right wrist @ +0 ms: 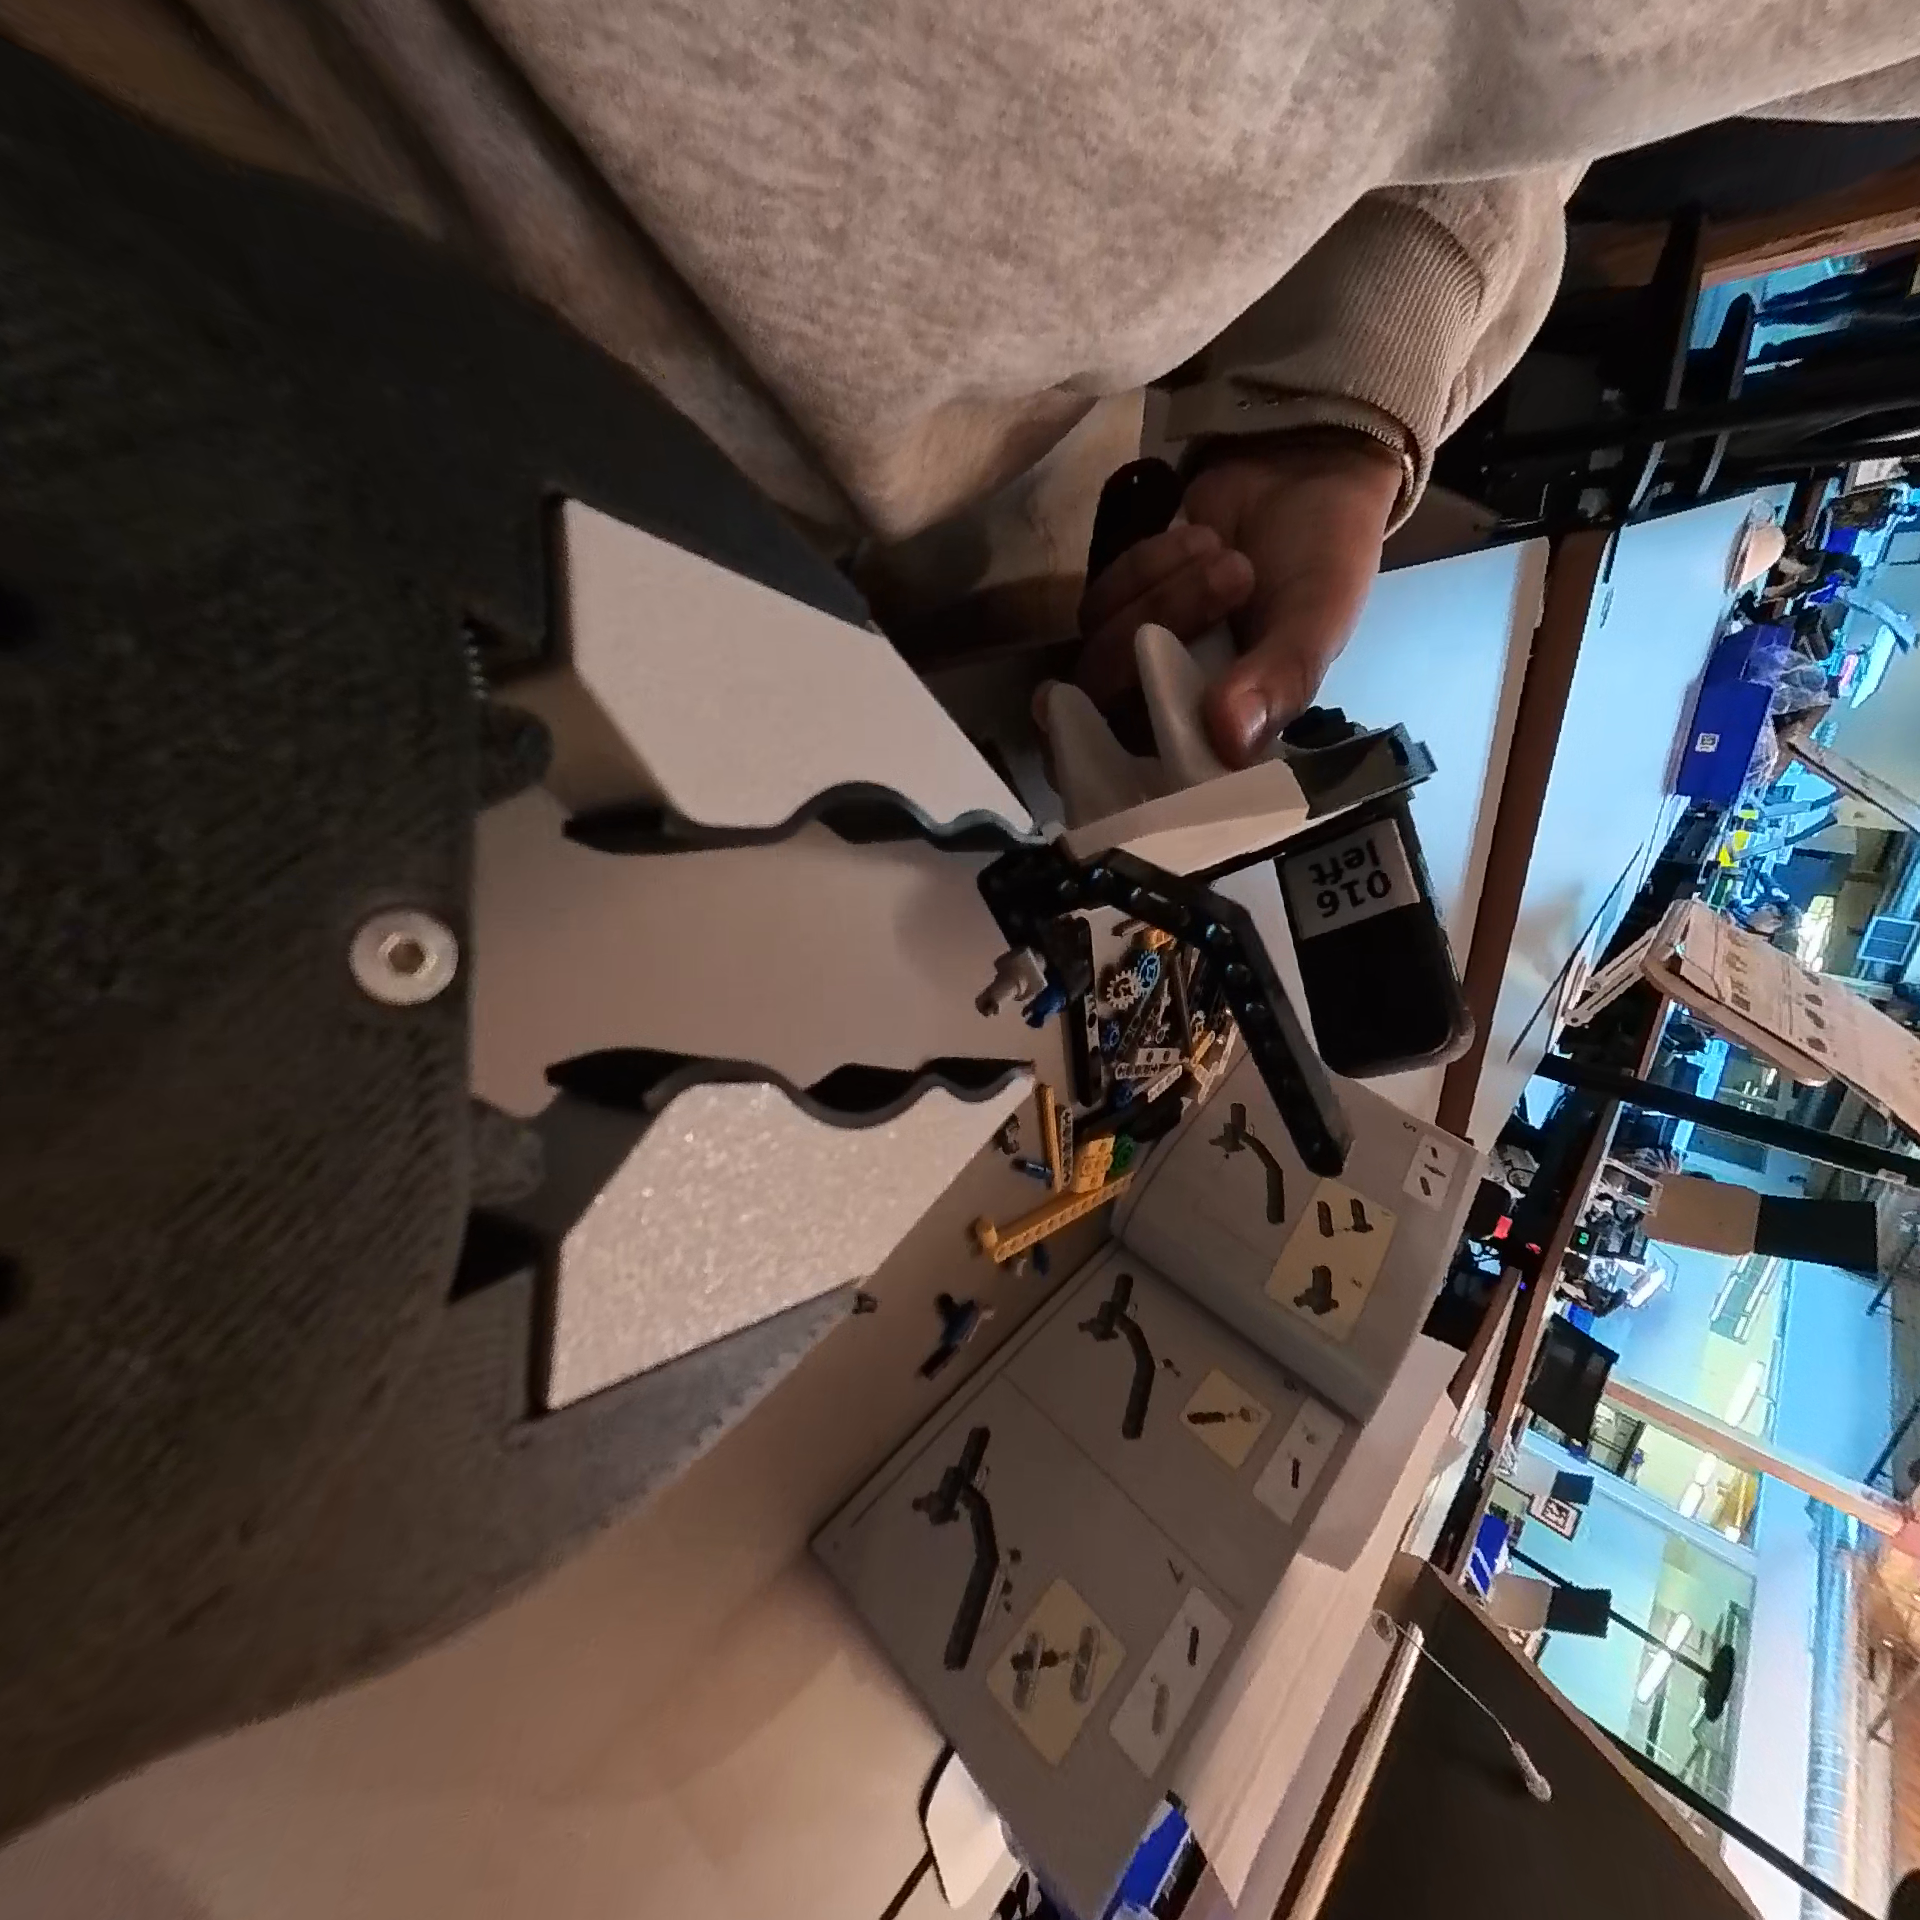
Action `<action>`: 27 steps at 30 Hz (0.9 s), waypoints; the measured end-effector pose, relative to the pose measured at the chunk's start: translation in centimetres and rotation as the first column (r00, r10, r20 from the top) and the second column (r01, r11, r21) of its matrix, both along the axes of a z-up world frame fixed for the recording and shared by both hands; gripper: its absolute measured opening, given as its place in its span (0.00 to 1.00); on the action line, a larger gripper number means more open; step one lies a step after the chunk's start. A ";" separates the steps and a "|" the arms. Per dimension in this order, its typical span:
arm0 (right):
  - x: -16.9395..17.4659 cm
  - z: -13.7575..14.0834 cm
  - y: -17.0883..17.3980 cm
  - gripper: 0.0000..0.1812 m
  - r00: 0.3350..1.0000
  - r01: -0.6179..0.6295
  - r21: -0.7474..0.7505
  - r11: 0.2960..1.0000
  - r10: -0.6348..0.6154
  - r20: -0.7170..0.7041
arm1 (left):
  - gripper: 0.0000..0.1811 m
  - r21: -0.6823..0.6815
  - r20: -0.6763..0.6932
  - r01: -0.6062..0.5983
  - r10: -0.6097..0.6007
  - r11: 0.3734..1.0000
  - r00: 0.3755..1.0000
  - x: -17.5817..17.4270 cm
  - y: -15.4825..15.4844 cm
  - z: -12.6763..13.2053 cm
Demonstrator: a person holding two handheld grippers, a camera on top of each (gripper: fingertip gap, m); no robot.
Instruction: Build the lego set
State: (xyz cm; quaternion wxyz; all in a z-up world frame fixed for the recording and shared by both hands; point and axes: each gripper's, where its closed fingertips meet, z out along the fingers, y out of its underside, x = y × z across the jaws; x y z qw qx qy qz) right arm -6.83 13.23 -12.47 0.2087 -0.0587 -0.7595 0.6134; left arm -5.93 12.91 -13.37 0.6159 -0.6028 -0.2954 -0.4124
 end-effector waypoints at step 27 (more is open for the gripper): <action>1.4 -0.9 0.1 0.18 0.996 -0.086 0.119 0.989 0.087 -0.002 | 0.03 -0.037 0.011 0.078 -0.078 0.996 0.997 1.1 0.4 -0.6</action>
